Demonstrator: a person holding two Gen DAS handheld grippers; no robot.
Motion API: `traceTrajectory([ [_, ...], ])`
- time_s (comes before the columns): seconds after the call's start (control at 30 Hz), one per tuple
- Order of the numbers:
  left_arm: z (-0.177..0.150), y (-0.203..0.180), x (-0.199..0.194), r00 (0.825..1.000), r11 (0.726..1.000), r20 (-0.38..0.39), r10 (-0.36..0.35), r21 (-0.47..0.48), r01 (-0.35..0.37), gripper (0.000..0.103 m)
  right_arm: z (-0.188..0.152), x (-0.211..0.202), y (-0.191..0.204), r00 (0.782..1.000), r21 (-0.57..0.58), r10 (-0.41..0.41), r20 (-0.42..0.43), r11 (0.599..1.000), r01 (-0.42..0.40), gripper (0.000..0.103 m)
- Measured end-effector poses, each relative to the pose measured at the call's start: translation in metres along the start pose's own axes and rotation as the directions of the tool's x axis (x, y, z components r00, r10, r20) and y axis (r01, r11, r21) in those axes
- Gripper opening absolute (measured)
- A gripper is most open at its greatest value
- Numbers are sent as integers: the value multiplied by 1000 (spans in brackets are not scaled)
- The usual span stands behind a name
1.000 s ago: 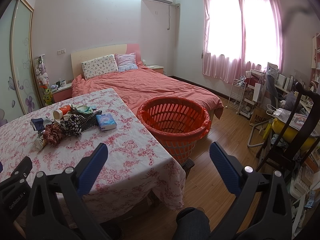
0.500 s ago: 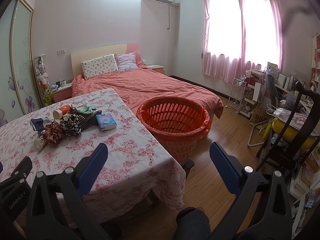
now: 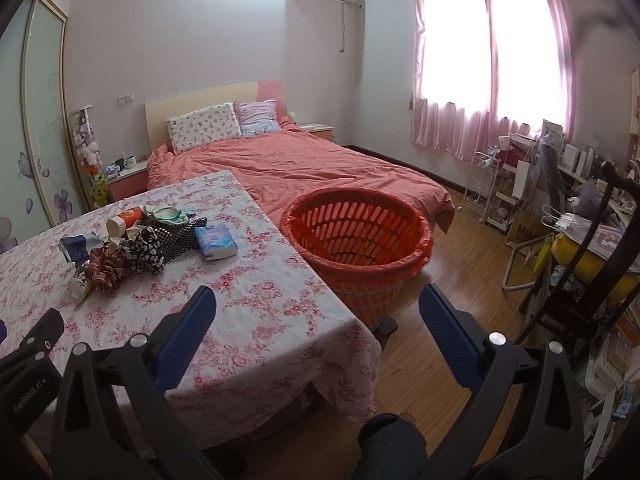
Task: Collect trash
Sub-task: 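Reach the right tool to the blue tissue pack and grasp it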
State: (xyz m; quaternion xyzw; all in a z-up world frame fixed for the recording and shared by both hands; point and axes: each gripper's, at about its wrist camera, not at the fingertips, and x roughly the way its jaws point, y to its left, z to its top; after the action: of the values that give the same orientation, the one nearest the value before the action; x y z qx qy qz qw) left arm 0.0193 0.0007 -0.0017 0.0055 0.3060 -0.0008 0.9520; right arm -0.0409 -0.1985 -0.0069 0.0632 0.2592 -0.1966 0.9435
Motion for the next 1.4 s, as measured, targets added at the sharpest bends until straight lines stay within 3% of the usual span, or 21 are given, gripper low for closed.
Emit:
traceTrajectory([
  [0.43, 31, 80, 70, 990, 982, -60, 124, -138, -132, 101, 23, 92, 35, 984, 3, 125, -128, 992, -126, 99],
  [0.57, 38, 98, 92, 986, 977, -76, 147, -144, -156, 101, 30, 126, 52, 966, 11, 197, -169, 980, -198, 99],
  [0.67, 42, 106, 107, 983, 976, -81, 165, -128, -174, 101, 34, 146, 65, 966, -12, 183, -181, 982, -189, 99],
  [1.03, 59, 120, 151, 987, 985, -82, 137, -99, -145, 101, 52, 225, 114, 947, -90, 225, -228, 964, -250, 99],
  [1.27, 72, 123, 178, 994, 991, -90, 65, -111, -75, 100, 44, 276, 122, 899, -23, 224, -377, 968, -251, 78],
  [1.4, 77, 120, 193, 993, 991, -112, 46, -117, -60, 94, 42, 275, 129, 903, -63, 214, -373, 965, -255, 76],
])
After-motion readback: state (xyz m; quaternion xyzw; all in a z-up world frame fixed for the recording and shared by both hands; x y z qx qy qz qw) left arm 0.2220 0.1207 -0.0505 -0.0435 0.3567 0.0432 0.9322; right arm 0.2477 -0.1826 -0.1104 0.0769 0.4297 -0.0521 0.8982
